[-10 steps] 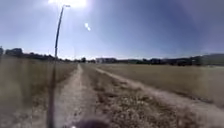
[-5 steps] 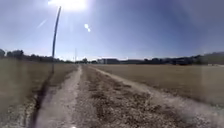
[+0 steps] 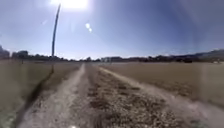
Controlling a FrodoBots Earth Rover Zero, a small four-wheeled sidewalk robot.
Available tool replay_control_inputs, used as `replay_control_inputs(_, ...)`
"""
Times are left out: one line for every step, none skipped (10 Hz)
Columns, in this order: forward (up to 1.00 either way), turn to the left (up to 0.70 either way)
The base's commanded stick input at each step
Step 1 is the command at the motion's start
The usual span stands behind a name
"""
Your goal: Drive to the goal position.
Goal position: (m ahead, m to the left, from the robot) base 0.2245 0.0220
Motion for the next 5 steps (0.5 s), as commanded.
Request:
replay_control_inputs(0.12,0.00)
replay_control_inputs(0.00,0.00)
replay_control_inputs(0.00,0.00)
replay_control_inputs(0.00,0.00)
replay_control_inputs(0.00,0.00)
